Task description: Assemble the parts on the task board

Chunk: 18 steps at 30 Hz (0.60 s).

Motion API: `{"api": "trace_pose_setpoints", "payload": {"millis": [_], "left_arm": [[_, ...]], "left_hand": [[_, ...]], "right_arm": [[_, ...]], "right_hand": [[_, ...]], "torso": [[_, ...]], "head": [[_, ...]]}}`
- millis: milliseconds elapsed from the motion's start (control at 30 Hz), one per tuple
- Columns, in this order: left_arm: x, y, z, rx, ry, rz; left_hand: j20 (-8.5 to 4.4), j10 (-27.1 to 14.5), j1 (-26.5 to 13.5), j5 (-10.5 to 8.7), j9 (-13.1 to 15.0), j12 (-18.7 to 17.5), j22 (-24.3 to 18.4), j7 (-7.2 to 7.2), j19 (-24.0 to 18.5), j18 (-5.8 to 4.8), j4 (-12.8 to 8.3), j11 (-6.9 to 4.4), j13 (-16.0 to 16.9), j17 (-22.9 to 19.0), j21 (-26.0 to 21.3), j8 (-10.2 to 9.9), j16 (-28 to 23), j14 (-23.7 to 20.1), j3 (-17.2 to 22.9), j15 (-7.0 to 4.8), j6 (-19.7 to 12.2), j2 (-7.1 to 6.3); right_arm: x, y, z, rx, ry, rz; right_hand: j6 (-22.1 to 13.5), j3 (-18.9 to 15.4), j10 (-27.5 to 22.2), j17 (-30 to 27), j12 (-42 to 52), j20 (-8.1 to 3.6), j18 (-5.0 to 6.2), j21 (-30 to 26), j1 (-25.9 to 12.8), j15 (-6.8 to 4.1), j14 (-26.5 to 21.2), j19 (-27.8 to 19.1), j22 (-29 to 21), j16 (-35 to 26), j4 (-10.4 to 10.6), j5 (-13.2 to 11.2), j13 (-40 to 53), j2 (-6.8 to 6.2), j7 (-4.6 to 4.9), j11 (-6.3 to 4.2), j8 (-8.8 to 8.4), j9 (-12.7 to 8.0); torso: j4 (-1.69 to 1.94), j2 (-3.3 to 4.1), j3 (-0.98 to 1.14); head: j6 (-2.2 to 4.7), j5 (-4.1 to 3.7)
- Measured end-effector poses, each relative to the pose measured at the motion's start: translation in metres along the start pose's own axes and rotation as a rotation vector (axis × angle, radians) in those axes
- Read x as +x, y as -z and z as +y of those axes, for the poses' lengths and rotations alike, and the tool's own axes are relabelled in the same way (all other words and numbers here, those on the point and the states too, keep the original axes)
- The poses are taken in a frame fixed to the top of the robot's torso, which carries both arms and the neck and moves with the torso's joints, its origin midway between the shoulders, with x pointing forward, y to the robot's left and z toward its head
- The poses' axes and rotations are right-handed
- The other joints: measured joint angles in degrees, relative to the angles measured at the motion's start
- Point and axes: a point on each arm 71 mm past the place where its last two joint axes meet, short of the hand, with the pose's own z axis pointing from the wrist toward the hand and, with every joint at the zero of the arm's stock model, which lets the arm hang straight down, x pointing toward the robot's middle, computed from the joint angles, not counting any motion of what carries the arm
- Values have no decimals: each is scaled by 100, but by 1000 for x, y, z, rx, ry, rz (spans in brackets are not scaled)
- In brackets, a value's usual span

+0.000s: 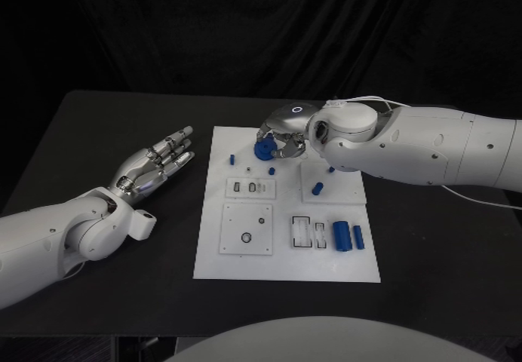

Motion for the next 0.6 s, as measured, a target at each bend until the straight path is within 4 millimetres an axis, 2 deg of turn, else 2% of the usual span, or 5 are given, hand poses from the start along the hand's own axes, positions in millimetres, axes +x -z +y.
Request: {"api": "trace_pose_setpoints", "payload": {"millis": [33,100,200,500,600], "left_arm": [[0,0,0,0,0,0],[0,0,0,0,0,0],[0,0,0,0,0,0],[-1,0,0,-1,1,1],[-1,0,0,-1,1,1]], "left_hand": [[0,0,0,0,0,0,0,0,0,0,0,0,0,0,0,0,0,0,0,0,0,0],[0,0,0,0,0,0,0,0,0,0,0,0,0,0,0,0,0,0,0,0,0,0],[0,0,0,0,0,0,0,0,0,0,0,0,0,0,0,0,0,0,0,0,0,0],[0,0,0,0,0,0,0,20,0,-1,0,0,0,1,0,0,0,0,0,0,-20,0],[0,0,0,0,0,0,0,21,0,0,1,0,0,0,0,0,0,0,0,0,-21,0]], "right_arm": [[0,0,-1,1,0,1],[1,1,-2,5,0,3],[1,2,-4,9,-1,6],[3,5,-9,23,-9,19],[4,6,-11,28,-12,24]], "right_hand": [[-137,6,0,0,0,0,4,-7,0,0,0,0,0,-6,-6,-16,0,0,-4,0,-6,-77],[-528,22,0,0,0,0,95,-47,0,0,0,0,0,-33,-22,-22,0,0,-21,0,-33,-288],[-807,37,0,0,0,-21,93,-106,0,0,0,-21,0,-71,-37,-22,0,0,-33,0,-33,-452],[-598,53,0,0,0,-21,92,-159,0,0,0,-62,-1,-94,-53,-22,0,0,7,0,-33,-427],[-268,53,-1,0,0,-21,92,-162,0,0,0,-62,-1,-94,-54,-21,0,0,28,0,25,-349]], "torso": [[-1,0,0],[-1,1,1],[-1,0,1],[-1,0,1],[-1,0,1]], "head": [[0,2],[-1,5],[-2,7],[-7,10],[-7,10]]}}
